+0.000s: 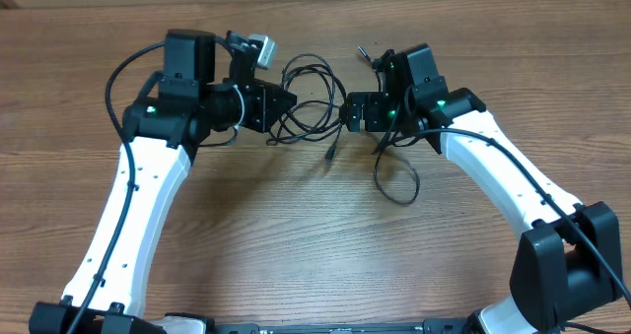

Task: Untangle cables

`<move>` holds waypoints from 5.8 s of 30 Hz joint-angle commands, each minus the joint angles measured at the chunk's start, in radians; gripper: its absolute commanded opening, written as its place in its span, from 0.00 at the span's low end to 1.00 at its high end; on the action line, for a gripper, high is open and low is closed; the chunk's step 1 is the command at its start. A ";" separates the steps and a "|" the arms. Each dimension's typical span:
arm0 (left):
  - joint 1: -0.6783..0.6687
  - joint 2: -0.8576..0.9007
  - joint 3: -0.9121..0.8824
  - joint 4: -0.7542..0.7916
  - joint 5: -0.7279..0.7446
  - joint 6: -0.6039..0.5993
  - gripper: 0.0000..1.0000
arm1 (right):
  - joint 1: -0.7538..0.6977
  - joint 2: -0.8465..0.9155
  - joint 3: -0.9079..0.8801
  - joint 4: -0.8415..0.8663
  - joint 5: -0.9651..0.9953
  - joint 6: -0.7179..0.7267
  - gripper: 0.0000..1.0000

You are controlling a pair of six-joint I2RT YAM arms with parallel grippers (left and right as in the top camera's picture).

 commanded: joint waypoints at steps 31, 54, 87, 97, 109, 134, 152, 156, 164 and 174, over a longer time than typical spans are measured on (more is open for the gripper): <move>0.036 -0.079 0.008 0.036 -0.068 -0.113 0.04 | 0.009 -0.027 0.025 0.082 -0.454 -0.087 1.00; -0.003 -0.079 0.008 0.096 0.063 -0.261 0.04 | 0.060 -0.027 0.025 0.172 -0.372 -0.003 1.00; -0.002 -0.078 0.008 -0.069 -0.093 0.182 0.04 | 0.085 -0.027 0.026 -0.037 -0.196 -0.095 1.00; -0.003 -0.079 0.008 -0.132 -0.093 0.401 0.04 | -0.011 -0.027 0.026 -0.019 -0.364 -0.092 1.00; -0.003 -0.078 0.008 -0.131 -0.188 0.384 0.04 | -0.013 -0.027 0.026 0.046 -0.521 -0.117 1.00; -0.011 -0.078 0.007 -0.045 -0.305 0.108 0.04 | -0.010 -0.027 0.026 0.135 -0.745 0.599 0.86; -0.037 -0.077 0.007 0.008 -0.308 0.093 0.04 | 0.005 -0.027 0.026 0.135 -0.748 0.781 0.54; -0.042 -0.073 0.007 0.010 -0.308 0.093 0.04 | 0.016 -0.027 0.026 0.142 -0.748 0.784 0.55; -0.076 -0.048 0.007 0.012 -0.304 0.063 0.04 | 0.018 -0.027 0.026 0.158 -0.737 0.784 0.54; -0.132 -0.045 0.007 0.039 -0.360 0.063 0.04 | 0.018 -0.027 0.026 0.158 -0.721 0.848 0.33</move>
